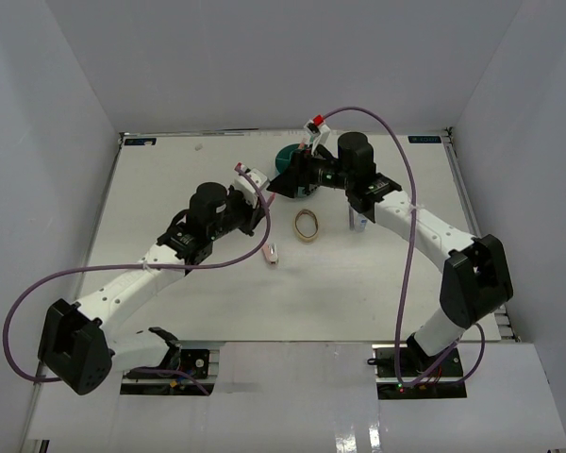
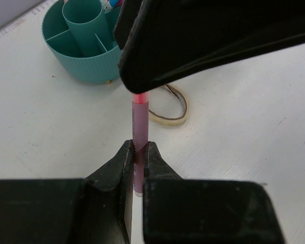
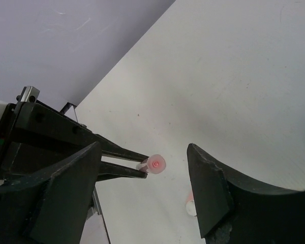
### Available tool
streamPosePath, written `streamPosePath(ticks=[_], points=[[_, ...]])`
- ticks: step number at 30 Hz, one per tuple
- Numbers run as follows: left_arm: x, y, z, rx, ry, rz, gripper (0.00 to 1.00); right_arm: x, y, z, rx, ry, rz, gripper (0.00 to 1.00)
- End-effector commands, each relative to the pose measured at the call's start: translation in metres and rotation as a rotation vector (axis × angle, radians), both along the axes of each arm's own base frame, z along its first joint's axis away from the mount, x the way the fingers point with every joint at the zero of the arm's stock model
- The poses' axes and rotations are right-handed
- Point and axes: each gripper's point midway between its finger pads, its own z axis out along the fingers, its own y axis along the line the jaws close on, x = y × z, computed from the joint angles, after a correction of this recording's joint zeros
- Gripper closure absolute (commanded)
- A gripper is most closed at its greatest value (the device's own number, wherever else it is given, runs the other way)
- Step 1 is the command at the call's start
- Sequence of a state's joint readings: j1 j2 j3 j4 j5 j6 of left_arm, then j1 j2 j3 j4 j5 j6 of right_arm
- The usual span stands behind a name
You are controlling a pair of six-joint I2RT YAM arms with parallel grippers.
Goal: Sort the stationery into containers
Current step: Pick up the pen from the center of the board, then place the pen in the storage box.
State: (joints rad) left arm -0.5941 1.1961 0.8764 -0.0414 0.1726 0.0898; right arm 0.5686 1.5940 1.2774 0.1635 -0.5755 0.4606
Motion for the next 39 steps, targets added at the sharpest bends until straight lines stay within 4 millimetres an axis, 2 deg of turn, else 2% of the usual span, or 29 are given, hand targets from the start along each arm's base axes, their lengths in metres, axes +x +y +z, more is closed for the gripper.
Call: streamPosePath(ticks=[1,6,7,9,10,12,13,14,16,17,19,20,21,23,24,27,28,29,30,31,32,33,34,35,36,37,39], points=[[-0.003,0.0,0.024,-0.039,-0.069,-0.01,0.95,-0.002,0.015,0.015,0.041,-0.022,0.046,0.28],[-0.003,0.002,0.027,-0.042,-0.077,0.001,0.95,-0.002,0.019,0.008,0.029,-0.014,0.05,0.39],[-0.003,0.002,0.027,-0.041,-0.077,-0.001,0.94,-0.002,0.019,0.007,0.028,-0.014,0.051,0.47],[-0.003,0.003,0.026,-0.038,-0.077,0.008,0.94,-0.001,0.018,0.006,0.02,-0.02,0.041,0.56],[-0.003,0.003,0.025,-0.038,-0.075,0.008,0.94,0.0,0.017,0.007,0.019,-0.025,0.035,0.66],[-0.001,0.004,0.024,-0.035,-0.073,0.019,0.91,0.001,0.016,0.007,0.012,-0.037,0.033,0.76],[0.002,0.006,0.022,-0.033,-0.065,0.037,0.86,0.001,0.016,0.007,0.011,-0.041,0.032,0.84],[0.004,0.007,0.021,-0.034,-0.061,0.054,0.82,0.002,0.017,0.008,0.009,-0.046,0.031,0.87],[0.009,0.01,0.018,-0.04,-0.044,0.095,0.7,0.007,0.017,0.008,0.002,-0.056,0.023,0.91],[0.012,0.012,0.013,-0.032,-0.027,0.12,0.49,0.012,0.015,0.009,-0.006,-0.065,0.0,0.92],[0.022,0.022,0.012,-0.023,-0.022,0.207,0.21,0.025,0.011,0.011,-0.026,-0.09,-0.037,0.92],[0.025,0.025,0.01,-0.02,-0.009,0.235,0.1,0.031,0.008,0.011,-0.034,-0.104,-0.061,0.92],[0.03,0.031,0.008,-0.003,-0.01,0.278,0.02,0.046,0.0,0.012,-0.05,-0.125,-0.127,0.92],[0.033,0.038,0.003,-0.011,0.02,0.339,0.02,0.075,-0.014,0.02,-0.092,-0.2,-0.234,0.92],[0.038,0.046,0.004,-0.007,0.018,0.385,0.02,0.087,-0.019,0.016,-0.128,-0.225,-0.267,0.92],[0.045,0.062,-0.001,-0.035,0.059,0.465,0.02,0.126,-0.037,0.038,-0.158,-0.302,-0.403,0.92],[0.05,0.074,-0.002,-0.045,0.077,0.504,0.02,0.138,-0.039,0.03,-0.182,-0.298,-0.429,0.92],[0.052,0.078,-0.002,-0.073,0.102,0.522,0.02,0.152,-0.047,0.042,-0.193,-0.331,-0.48,0.92],[0.054,0.083,-0.003,-0.088,0.119,0.535,0.02,0.16,-0.049,0.043,-0.201,-0.342,-0.499,0.92],[0.058,0.09,-0.003,-0.11,0.14,0.539,0.02,0.171,-0.05,0.032,-0.223,-0.334,-0.515,0.92],[0.059,0.092,-0.004,-0.122,0.155,0.538,0.02,0.181,-0.054,0.041,-0.221,-0.358,-0.545,0.92],[0.06,0.093,-0.005,-0.136,0.168,0.54,0.02,0.187,-0.055,0.041,-0.225,-0.363,-0.557,0.92],[0.062,0.095,-0.007,-0.136,0.176,0.542,0.02,0.197,-0.053,0.029,-0.243,-0.355,-0.562,0.92],[0.062,0.095,-0.008,-0.133,0.181,0.544,0.02,0.204,-0.056,0.036,-0.239,-0.37,-0.582,0.92],[0.063,0.096,-0.009,-0.129,0.183,0.547,0.02,0.209,-0.057,0.034,-0.239,-0.369,-0.588,0.92],[0.064,0.096,-0.011,-0.123,0.188,0.549,0.02,0.217,-0.056,0.023,-0.248,-0.355,-0.589,0.92],[0.064,0.098,-0.011,-0.117,0.189,0.556,0.02,0.226,-0.057,0.026,-0.231,-0.355,-0.599,0.92]])
